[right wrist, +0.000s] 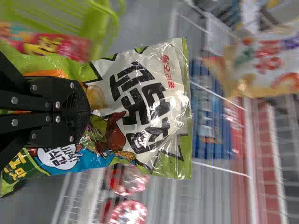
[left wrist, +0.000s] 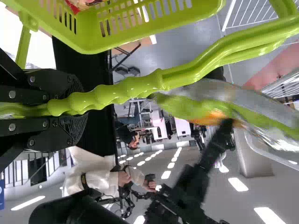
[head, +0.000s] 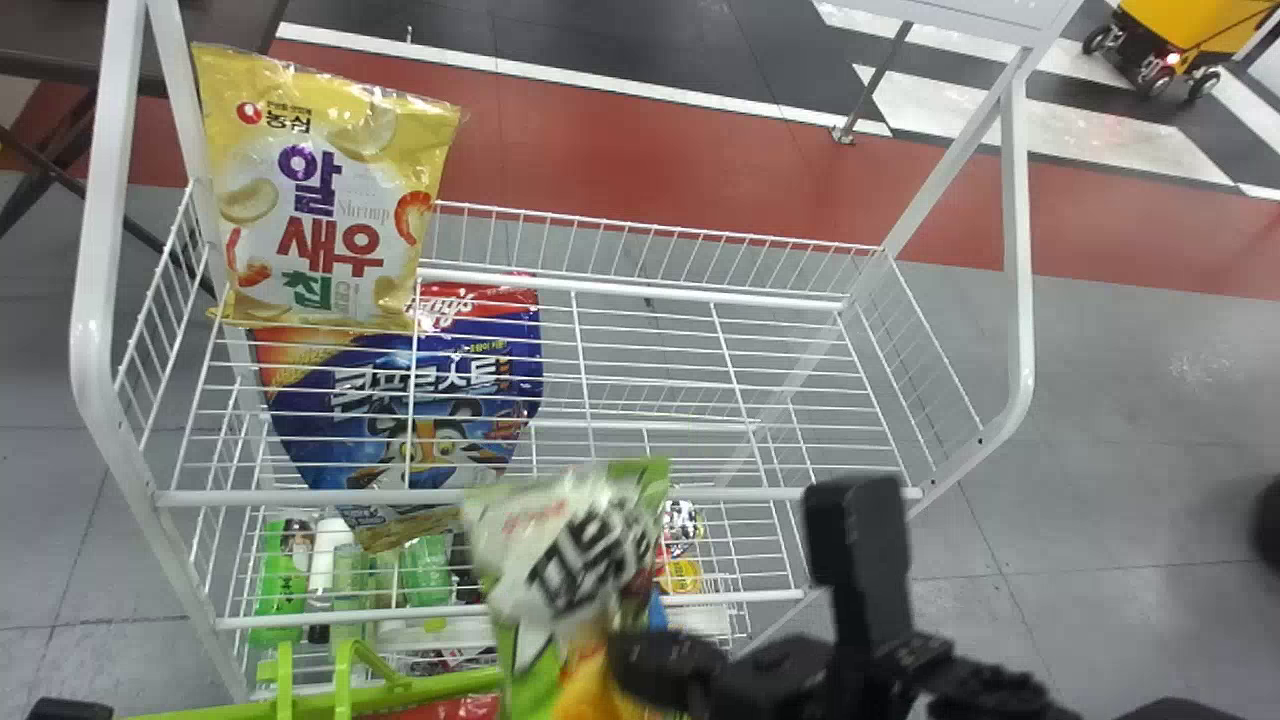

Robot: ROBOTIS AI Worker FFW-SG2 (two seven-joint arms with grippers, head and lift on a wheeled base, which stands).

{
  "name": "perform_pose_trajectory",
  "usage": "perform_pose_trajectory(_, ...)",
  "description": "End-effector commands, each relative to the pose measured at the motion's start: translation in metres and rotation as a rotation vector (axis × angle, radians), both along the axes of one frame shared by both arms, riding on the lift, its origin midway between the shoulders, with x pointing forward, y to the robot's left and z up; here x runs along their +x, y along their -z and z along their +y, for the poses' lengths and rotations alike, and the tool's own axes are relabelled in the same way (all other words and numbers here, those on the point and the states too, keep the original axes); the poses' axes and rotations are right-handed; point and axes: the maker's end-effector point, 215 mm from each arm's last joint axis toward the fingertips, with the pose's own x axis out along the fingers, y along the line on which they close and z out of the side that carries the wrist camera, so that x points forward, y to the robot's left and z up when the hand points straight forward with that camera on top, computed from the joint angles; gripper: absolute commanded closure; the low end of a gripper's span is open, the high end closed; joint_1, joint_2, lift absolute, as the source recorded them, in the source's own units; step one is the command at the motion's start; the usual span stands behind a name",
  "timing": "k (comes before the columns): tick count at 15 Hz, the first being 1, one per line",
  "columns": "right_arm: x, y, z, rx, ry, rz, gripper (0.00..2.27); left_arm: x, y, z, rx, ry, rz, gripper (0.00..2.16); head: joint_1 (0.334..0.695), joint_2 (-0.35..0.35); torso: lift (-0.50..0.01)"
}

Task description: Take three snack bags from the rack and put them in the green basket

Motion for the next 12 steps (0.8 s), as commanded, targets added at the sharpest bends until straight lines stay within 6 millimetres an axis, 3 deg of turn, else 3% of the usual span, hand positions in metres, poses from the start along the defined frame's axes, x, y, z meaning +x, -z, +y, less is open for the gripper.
perform_pose_trajectory(1,-0.025,0.019,0.018,-0.055,-0.083,0.055,2.23,0.001,-0.004,0.0,0.003,0.0,-0.005,1.9,0.695,-0.35,-0.016)
perform_pose_trajectory(8,-0.039,0.067,0.07,-0.115,-0.249,0.12,2.23,0.001,-0.011,-0.004,-0.006,0.009,-0.01,1.9,0.695,-0.232,-0.016)
perform_pose_trajectory(12,-0.065,0.061,0.122,-0.047,-0.362,0.131,2.22,0.0,-0.01,-0.005,-0.005,0.011,-0.009,1.9,0.695,-0.059,-0.016)
